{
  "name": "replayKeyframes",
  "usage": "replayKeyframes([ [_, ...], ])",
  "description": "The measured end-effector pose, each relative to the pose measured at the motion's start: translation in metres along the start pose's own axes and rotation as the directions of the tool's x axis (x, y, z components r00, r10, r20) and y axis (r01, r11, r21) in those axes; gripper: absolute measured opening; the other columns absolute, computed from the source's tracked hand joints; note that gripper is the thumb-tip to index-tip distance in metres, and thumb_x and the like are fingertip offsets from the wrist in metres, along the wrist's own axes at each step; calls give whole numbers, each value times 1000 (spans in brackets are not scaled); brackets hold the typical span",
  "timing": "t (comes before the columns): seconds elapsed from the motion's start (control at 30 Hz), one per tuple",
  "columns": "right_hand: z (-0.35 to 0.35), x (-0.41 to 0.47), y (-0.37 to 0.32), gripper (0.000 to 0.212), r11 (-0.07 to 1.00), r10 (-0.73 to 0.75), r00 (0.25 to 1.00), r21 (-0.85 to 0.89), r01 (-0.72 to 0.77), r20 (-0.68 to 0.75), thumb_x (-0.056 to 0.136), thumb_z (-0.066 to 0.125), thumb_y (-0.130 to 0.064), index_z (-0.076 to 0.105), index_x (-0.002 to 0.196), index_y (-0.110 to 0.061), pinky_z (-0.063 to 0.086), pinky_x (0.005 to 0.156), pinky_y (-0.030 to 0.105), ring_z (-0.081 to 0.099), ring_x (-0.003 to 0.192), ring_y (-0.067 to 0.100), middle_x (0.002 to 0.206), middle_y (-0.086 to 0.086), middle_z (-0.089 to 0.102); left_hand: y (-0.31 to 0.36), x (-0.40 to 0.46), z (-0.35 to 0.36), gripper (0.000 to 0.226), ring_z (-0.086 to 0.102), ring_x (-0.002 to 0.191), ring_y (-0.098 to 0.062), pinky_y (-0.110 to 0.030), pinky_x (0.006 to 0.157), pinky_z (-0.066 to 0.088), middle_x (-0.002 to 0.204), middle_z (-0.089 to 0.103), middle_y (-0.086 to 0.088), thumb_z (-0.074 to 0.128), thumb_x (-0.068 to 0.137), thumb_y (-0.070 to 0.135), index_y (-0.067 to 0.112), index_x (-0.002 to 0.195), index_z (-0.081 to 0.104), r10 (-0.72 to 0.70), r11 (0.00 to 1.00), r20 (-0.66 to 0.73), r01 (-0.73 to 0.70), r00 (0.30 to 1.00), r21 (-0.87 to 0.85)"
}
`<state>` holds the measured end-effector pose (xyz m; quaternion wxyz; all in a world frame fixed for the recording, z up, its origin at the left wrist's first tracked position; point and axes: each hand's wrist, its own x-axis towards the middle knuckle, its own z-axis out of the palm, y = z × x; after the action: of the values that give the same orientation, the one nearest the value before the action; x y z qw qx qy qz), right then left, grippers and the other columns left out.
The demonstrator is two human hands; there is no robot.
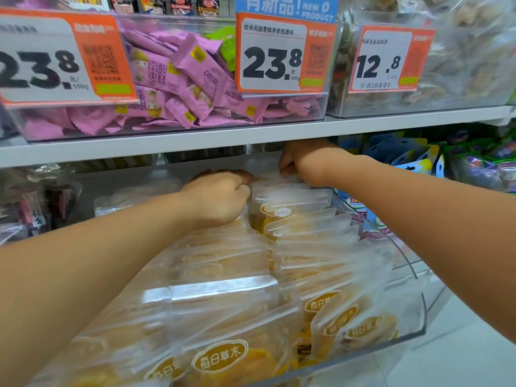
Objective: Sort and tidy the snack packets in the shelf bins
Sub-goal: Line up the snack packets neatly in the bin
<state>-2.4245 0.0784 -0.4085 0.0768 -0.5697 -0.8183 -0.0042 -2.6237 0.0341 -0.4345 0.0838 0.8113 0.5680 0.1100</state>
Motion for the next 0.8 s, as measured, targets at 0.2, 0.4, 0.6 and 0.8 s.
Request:
replayKeyframes([
  [0.2,-1,3,-10,9,998,67,998,15,-67,3,87,60,-1,63,84,-8,47,75,33,53,83,30,100,18,62,-1,4,0,40,50,128,-25,-40,110,40,142,55,-1,32,104,29,29,137,54,8,1000,21,-8,1000,0],
  [0.4,-12,-16,-2,36,998,59,996,-18,-58,67,103,51,-24,56,138,-13,38,100,27,50,125,26,140,9,54,0,-1,-3,44,38,142,-19,-32,118,27,155,42,3,32,107,35,27,150,42,32,994,5,-31,999,-107],
  [0.6,-17,-57,4,32,998,-27,999,54,29,-41,96,62,-40,71,118,-20,42,83,27,56,99,14,110,-4,64,12,-10,-8,44,54,123,-19,-27,99,41,137,58,3,65,94,41,25,134,61,60,998,-58,-58,997,20],
  [0.8,-17,-54,2,30,987,-76,997,144,72,20,90,70,-40,73,114,-23,49,84,26,63,96,12,103,-8,69,18,-9,-12,19,54,74,-4,-23,58,37,78,61,12,81,79,41,26,77,71,2,1000,-167,-4,986,-10],
])
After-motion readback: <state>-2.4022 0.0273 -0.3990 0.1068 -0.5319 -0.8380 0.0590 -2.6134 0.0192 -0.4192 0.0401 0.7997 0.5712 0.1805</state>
